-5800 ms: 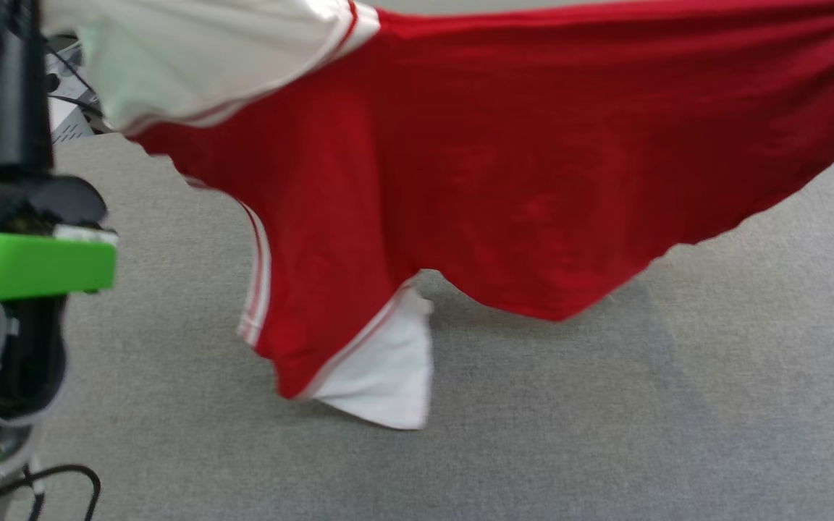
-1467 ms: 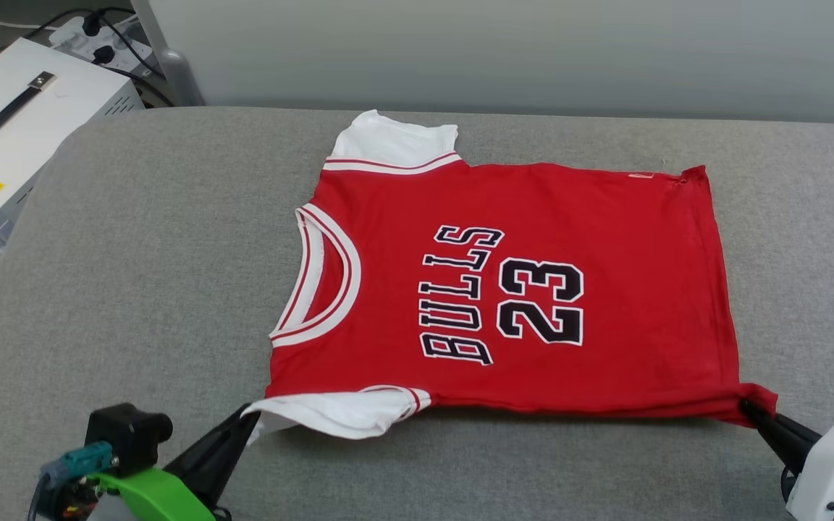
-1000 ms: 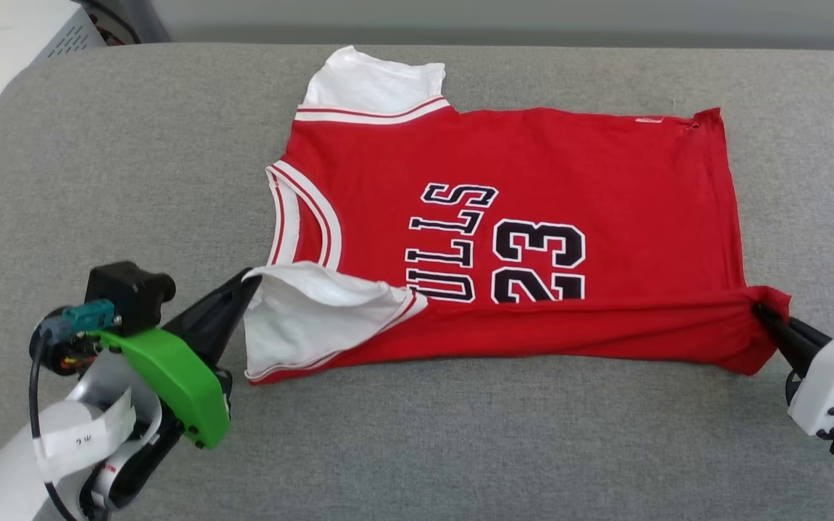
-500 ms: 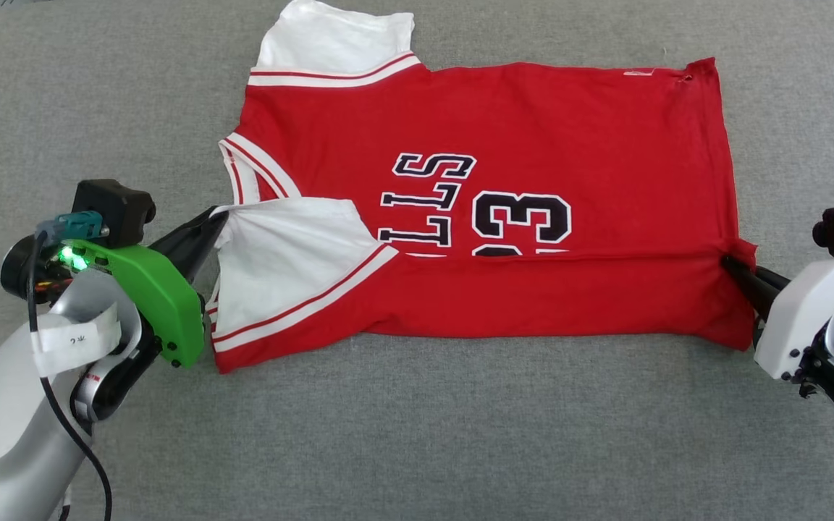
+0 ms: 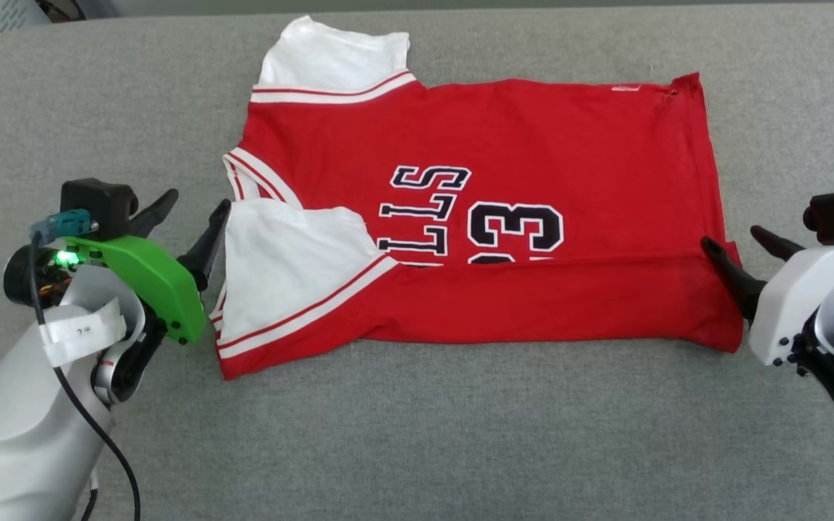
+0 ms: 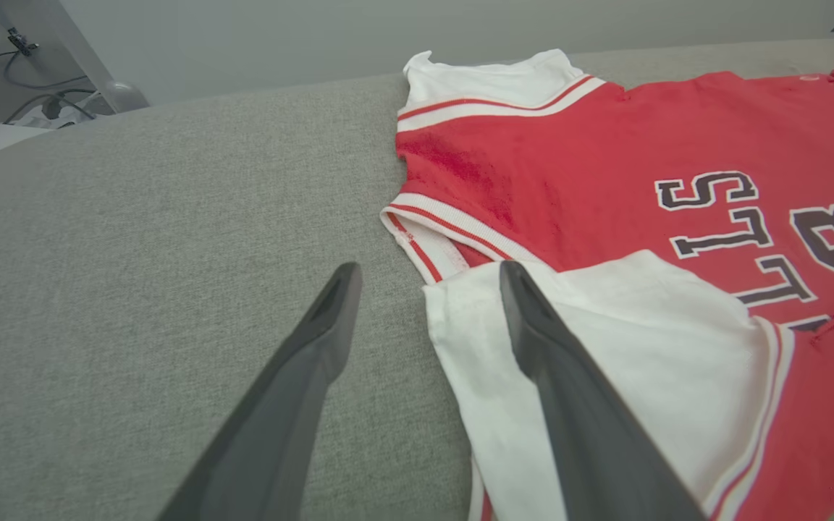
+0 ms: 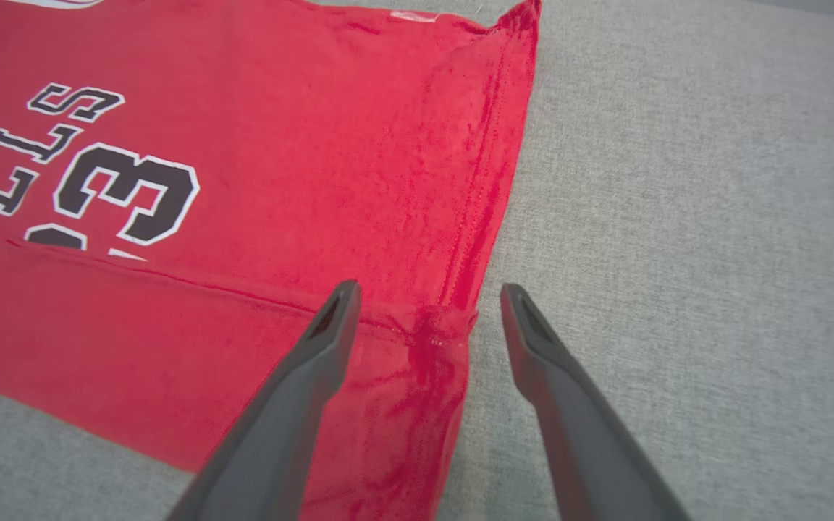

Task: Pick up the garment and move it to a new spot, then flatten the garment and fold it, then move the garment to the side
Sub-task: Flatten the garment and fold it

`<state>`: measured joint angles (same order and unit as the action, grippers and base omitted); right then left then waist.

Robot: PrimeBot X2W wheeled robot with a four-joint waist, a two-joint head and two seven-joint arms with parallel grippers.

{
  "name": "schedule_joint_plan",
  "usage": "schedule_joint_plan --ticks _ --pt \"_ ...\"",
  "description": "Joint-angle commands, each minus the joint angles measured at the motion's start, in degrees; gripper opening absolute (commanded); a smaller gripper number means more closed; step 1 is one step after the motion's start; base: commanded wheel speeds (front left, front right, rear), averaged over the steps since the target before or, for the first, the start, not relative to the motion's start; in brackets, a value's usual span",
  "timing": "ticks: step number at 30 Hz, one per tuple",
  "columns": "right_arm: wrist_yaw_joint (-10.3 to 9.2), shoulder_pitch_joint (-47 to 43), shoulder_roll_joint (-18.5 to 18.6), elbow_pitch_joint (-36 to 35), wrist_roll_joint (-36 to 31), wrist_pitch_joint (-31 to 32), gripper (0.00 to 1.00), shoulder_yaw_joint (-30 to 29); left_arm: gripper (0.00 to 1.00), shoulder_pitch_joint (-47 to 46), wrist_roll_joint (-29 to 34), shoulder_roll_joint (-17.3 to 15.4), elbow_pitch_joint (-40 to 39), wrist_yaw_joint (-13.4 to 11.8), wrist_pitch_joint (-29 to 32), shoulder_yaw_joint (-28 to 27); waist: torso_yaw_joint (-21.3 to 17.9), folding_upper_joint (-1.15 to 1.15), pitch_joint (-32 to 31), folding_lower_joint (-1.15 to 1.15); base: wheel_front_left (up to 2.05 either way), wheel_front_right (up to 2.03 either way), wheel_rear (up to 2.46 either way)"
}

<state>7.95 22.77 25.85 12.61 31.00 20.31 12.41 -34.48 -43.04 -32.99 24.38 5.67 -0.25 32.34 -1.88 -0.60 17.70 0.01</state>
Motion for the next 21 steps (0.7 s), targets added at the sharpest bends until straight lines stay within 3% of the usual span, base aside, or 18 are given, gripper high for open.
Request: schedule_joint_plan --ticks 1,7,13,17,21 --pt "-0.46 0.1 0.3 -0.3 -1.5 -0.6 1.0 -0.7 1.0 -0.3 -1.5 0.7 0.5 -0.7 -1.2 -1.0 0.4 0.6 -1.6 -0.01 0.0 0.0 0.0" --pt "-0.46 -4.6 -3.0 -2.1 -5.8 1.0 1.0 -6.3 1.0 4.1 -5.6 2.5 -0.3 -4.1 -5.4 -5.0 0.7 0.6 -4.8 -0.01 0.0 0.0 0.0" --pt "-0.46 -10.6 -8.1 -6.6 -11.1 4.1 1.0 -13.6 1.0 11.4 -9.2 2.5 -5.6 -9.1 -6.5 -8.4 0.7 0.6 -6.0 -0.01 0.0 0.0 0.0" --pt "-0.46 -13.8 -12.8 -10.6 -14.1 6.7 1.0 -17.4 1.0 16.9 -10.9 1.8 -10.5 -12.3 -4.7 -8.9 0.5 0.6 -5.9 -0.01 0.0 0.0 0.0" --pt "-0.46 -16.1 -17.0 -15.1 -16.4 9.4 1.0 -19.0 1.0 21.8 -13.5 1.1 -15.3 -14.9 1.5 -7.5 0.2 0.6 -5.1 -0.01 0.0 0.0 0.0"
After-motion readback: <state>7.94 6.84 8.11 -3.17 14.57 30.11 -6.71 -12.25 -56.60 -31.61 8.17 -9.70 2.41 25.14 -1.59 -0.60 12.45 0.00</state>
